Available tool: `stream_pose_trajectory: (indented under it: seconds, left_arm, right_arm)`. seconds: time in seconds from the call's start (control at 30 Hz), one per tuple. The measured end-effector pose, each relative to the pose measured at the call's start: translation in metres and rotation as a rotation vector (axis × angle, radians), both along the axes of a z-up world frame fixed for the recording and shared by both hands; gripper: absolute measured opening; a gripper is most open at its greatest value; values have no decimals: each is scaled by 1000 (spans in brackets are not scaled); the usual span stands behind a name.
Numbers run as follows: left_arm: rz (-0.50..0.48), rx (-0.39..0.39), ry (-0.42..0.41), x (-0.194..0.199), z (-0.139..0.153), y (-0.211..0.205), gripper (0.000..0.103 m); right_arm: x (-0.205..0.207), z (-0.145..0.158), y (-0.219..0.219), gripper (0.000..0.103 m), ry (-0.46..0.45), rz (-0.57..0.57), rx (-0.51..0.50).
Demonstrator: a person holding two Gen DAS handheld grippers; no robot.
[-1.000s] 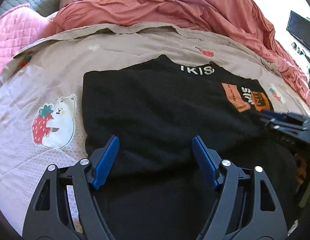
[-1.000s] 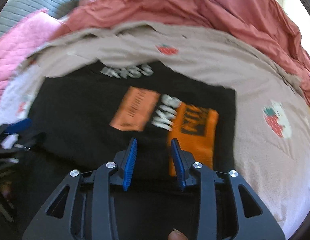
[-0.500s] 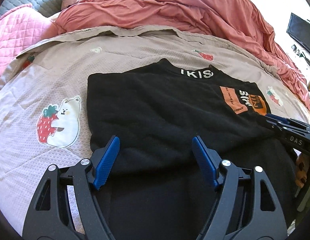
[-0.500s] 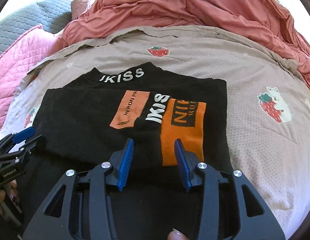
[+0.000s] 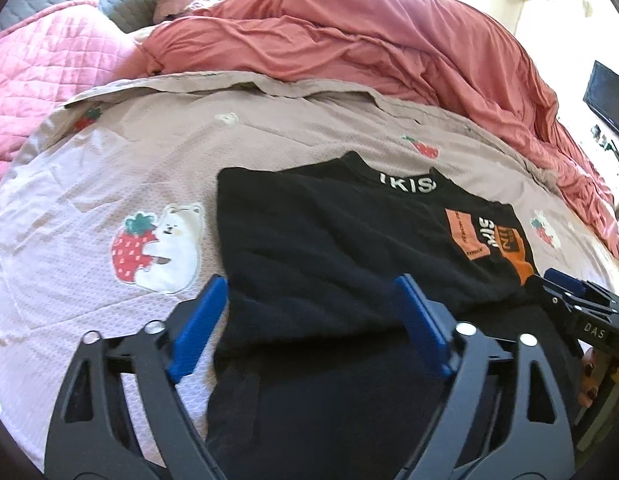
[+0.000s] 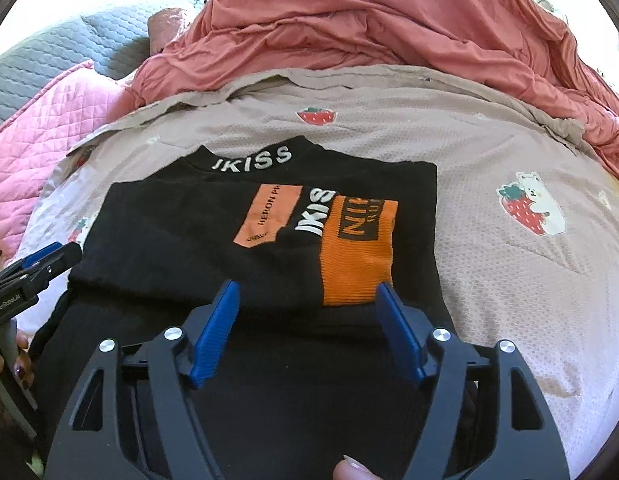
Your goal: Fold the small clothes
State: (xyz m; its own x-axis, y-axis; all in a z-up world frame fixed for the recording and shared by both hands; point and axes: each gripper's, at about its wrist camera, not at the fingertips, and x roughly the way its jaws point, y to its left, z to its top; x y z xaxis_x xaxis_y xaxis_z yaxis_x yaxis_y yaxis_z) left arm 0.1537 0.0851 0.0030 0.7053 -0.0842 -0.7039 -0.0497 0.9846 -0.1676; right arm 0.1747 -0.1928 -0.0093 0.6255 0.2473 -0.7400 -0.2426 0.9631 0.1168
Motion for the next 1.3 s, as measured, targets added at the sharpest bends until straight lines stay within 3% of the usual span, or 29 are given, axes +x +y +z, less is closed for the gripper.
stream_pose_trajectory:
  seconds: [0.07, 0.13, 0.3, 0.9, 1.3]
  left_arm:
    - [10, -6, 0, -3, 2, 4, 87]
    - [22, -12, -3, -7, 3, 6, 91]
    - [36, 12, -40, -19, 10, 9, 93]
    - [35, 59, -45, -57, 6, -1, 93]
    - [61, 41, -27, -71, -1, 2, 93]
  right_arm:
    - [-2, 3, 0, 70, -7, 0, 5]
    - [-5, 7, -1, 85, -19, 1, 16]
    - [-11, 15, -1, 92, -39, -5, 26]
    - [-36, 25, -10, 92, -44, 4, 30]
    - [-58, 24, -24, 92, -23, 3, 31]
